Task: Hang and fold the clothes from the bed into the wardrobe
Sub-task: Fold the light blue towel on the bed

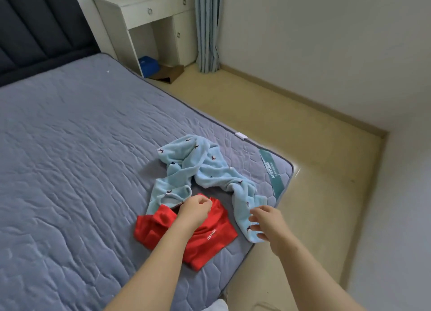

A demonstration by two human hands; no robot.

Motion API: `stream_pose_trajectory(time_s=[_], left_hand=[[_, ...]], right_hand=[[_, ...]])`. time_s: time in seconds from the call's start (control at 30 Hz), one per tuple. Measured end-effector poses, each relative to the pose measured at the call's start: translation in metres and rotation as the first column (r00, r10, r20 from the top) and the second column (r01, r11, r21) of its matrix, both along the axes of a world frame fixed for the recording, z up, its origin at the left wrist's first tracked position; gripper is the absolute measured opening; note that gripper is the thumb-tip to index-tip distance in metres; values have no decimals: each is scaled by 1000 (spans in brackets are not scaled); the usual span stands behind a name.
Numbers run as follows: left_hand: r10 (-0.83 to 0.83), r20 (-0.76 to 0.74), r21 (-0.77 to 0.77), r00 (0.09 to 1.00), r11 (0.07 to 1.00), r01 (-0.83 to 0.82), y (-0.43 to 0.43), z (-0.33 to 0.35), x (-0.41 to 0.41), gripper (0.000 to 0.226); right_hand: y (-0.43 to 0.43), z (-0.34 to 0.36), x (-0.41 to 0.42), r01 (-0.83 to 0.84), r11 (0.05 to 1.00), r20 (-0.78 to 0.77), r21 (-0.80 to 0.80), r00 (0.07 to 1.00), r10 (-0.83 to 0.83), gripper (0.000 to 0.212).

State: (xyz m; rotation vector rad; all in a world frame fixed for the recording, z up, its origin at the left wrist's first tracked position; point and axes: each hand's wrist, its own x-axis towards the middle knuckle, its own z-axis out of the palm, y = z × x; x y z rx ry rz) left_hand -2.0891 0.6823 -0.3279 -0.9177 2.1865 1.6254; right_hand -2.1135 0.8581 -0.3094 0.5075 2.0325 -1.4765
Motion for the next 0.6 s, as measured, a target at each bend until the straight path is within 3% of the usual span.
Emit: stream_pose_trajectory(time_s=[0.37,0.6], left_hand=[[103,4,-15,995,995,-103,-26,-6,-108,17],[231,100,-21,968,973,-230,-35,-47,-183,20]], right_hand=[[-28,-8,-123,-89,996,40,-17,995,90,15],[-47,-42,-229,-213,977,74,-7,974,213,10]])
